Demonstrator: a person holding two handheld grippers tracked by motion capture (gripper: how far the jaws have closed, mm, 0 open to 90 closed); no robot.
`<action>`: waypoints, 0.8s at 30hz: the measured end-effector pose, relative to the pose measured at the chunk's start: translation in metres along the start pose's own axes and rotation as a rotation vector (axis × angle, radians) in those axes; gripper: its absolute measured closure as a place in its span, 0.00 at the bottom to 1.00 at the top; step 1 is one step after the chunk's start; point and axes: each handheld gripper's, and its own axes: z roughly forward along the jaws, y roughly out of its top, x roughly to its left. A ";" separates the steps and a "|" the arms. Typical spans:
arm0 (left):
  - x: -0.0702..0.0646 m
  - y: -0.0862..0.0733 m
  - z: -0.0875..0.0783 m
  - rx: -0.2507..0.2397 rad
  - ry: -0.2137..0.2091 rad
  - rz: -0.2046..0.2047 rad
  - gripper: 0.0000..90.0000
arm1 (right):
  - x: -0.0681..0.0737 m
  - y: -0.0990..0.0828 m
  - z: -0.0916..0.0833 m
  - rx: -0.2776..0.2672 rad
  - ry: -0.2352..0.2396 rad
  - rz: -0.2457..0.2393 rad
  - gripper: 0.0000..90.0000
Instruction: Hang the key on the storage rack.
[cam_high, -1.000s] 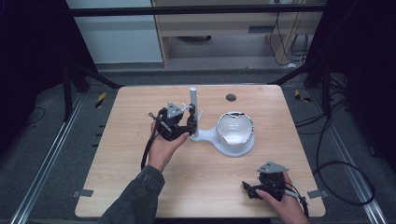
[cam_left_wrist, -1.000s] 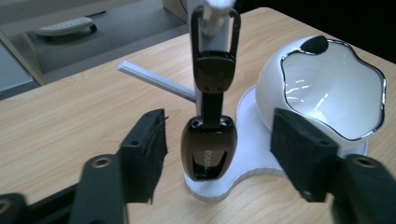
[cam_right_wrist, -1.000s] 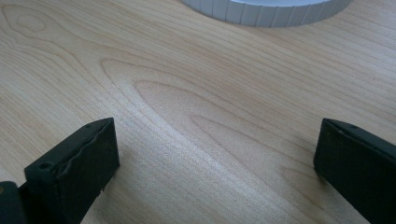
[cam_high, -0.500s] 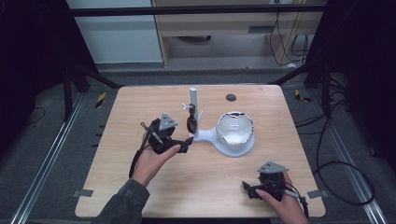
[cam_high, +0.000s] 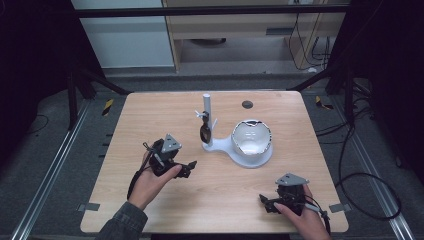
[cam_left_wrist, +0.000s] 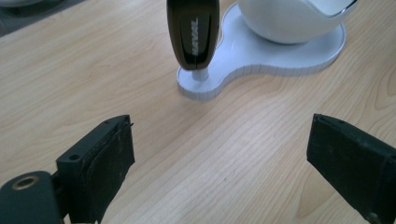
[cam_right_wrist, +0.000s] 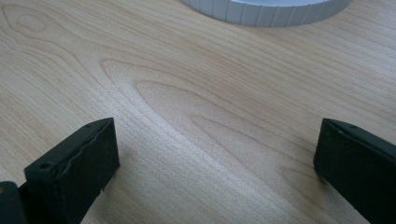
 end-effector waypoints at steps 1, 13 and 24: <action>0.002 -0.004 0.000 0.002 -0.004 -0.007 0.08 | 0.000 0.000 0.000 0.000 0.000 -0.001 0.00; 0.012 -0.032 -0.001 0.035 0.002 -0.012 0.07 | 0.000 0.000 0.000 -0.002 -0.002 -0.008 0.00; 0.024 -0.062 -0.002 0.068 0.023 -0.008 0.08 | 0.000 0.000 0.000 -0.002 -0.001 -0.007 0.00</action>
